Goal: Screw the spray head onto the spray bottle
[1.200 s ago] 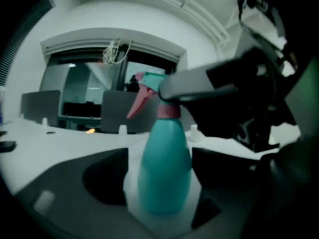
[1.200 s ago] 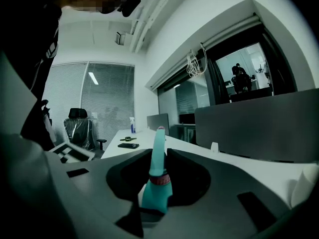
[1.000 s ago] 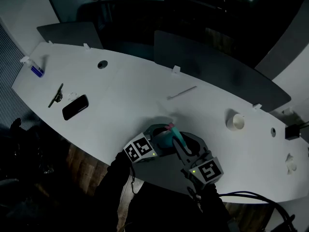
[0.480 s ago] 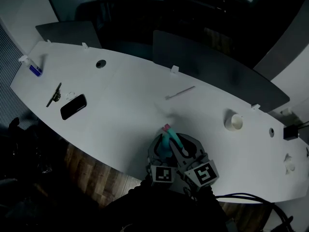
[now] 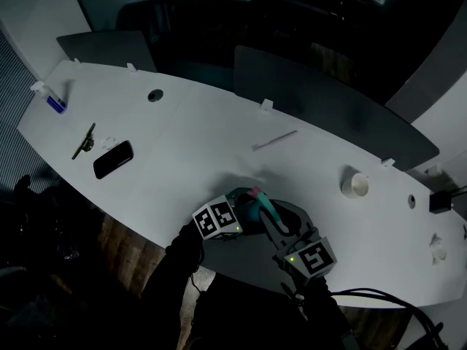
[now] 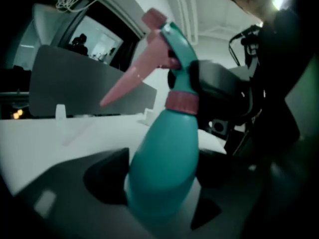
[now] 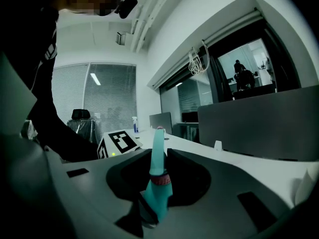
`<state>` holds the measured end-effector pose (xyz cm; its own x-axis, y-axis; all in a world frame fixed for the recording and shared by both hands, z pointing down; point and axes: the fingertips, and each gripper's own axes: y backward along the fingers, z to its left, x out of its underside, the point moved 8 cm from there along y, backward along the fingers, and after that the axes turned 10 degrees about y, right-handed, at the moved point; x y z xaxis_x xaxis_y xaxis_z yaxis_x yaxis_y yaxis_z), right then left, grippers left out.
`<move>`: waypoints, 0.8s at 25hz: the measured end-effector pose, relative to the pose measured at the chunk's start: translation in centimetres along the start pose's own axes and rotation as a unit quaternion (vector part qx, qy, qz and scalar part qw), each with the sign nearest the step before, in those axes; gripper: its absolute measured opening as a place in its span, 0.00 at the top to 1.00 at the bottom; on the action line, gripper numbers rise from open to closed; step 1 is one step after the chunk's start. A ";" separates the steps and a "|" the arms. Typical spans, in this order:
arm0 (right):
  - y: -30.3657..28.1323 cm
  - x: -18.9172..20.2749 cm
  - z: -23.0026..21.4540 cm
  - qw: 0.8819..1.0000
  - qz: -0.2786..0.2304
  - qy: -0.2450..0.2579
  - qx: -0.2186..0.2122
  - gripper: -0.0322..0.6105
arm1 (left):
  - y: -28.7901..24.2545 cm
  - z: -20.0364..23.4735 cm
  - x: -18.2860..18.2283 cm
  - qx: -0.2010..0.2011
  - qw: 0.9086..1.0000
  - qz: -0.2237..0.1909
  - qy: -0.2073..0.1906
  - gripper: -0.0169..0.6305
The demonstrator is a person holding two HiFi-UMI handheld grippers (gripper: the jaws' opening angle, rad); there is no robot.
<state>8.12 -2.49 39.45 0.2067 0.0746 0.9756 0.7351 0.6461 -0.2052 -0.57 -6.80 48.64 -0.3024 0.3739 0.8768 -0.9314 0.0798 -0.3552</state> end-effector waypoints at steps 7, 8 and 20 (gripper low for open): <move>0.2 0.2 0.4 1.000 -0.003 0.019 0.015 0.80 | -0.1 -2.7 0.8 -0.252 0.954 -0.147 0.066 0.38; 0.2 0.1 0.5 1.000 -0.004 0.015 0.019 0.81 | -0.2 -3.3 1.1 -0.304 0.933 -0.175 0.078 0.38; -0.1 0.0 0.3 1.000 0.003 0.008 -0.027 0.80 | 0.5 -1.2 0.3 -0.075 0.997 -0.012 -0.017 0.35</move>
<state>7.86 -2.37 39.54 0.2202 0.0660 0.9732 0.7678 0.6037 -0.2146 -0.93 -5.51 48.32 -0.2898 0.3381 0.8954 -0.8982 0.2270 -0.3764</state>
